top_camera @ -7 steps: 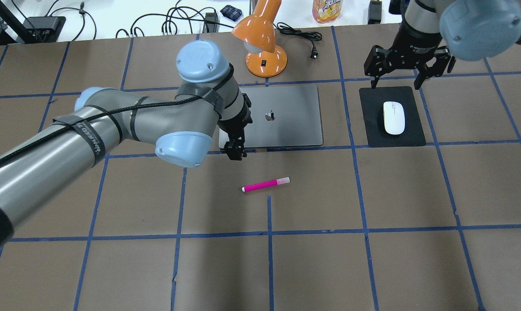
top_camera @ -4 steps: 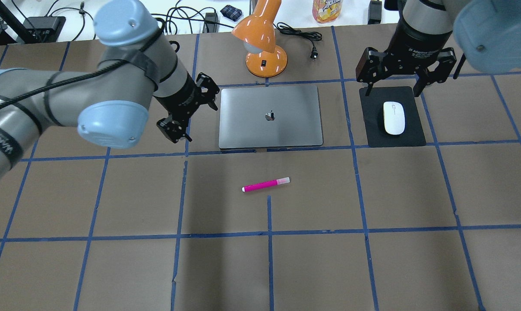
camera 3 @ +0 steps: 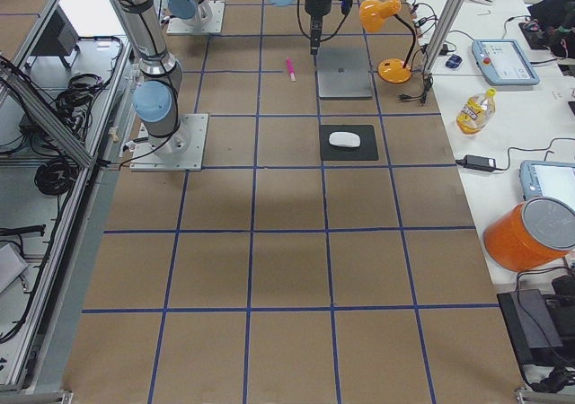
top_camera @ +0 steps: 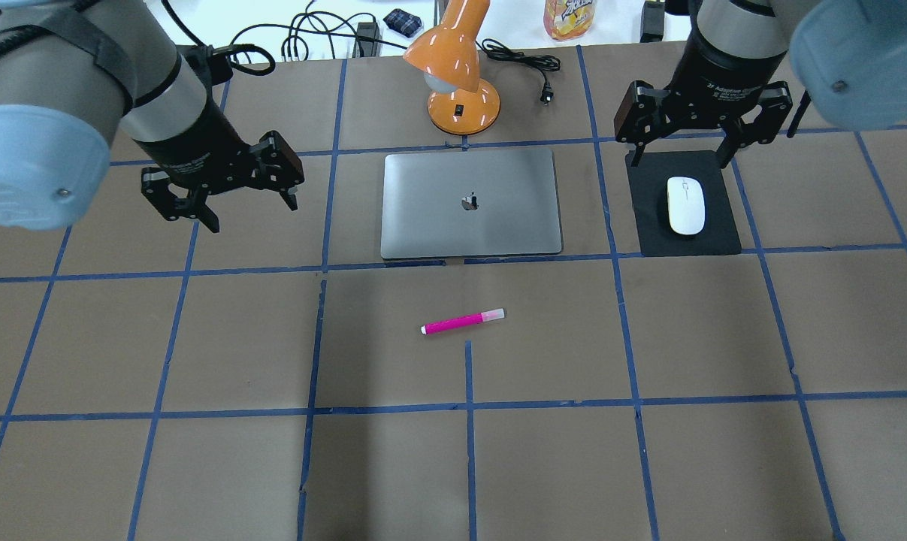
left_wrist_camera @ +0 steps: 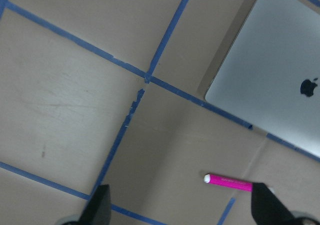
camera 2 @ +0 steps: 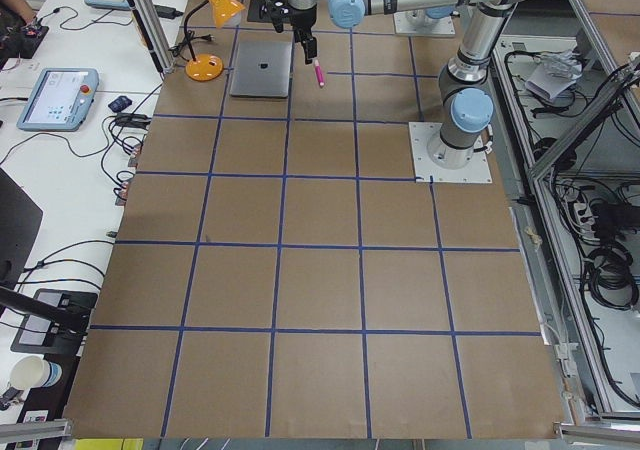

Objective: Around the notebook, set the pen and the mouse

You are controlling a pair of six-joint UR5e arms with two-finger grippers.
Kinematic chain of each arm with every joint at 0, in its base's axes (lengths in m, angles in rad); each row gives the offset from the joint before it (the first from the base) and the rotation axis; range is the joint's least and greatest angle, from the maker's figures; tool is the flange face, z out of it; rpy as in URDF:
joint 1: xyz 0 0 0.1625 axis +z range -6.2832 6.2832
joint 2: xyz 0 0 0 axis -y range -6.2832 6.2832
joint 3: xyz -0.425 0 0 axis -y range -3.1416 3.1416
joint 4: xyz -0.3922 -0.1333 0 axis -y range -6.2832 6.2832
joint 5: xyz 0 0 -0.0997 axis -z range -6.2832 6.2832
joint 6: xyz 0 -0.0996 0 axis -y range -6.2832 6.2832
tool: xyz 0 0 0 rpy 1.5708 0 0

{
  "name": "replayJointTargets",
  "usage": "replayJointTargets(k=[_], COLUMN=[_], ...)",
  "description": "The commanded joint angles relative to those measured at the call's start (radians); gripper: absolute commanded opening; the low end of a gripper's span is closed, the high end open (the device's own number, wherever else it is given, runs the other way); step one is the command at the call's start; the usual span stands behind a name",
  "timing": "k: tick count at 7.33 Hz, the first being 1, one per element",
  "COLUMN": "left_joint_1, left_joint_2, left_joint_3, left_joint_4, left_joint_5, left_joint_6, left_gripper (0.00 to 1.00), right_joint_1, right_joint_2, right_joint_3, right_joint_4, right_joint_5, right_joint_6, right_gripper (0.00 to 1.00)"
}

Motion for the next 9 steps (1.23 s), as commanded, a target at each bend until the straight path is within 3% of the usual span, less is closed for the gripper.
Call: replayJointTargets(k=[1,2,9], left_joint_1=[0.028,0.031,0.039], left_joint_2=[-0.003,-0.020,-0.037], left_joint_3=[0.121,0.161,0.173], left_joint_4=[-0.149,-0.193,-0.189], left_joint_5=[0.029,0.027,0.015], left_joint_6=[0.131,0.137,0.231], left_gripper=[1.00,1.00,1.00], right_joint_1=[0.000,-0.001,-0.001], right_joint_2=[-0.001,0.001,0.001], right_joint_3=[-0.001,-0.003,0.000], right_joint_4=[-0.002,-0.007,-0.008], right_joint_5=[0.000,0.000,0.003], right_joint_6=[0.000,0.000,0.000], right_gripper=[1.00,1.00,1.00])
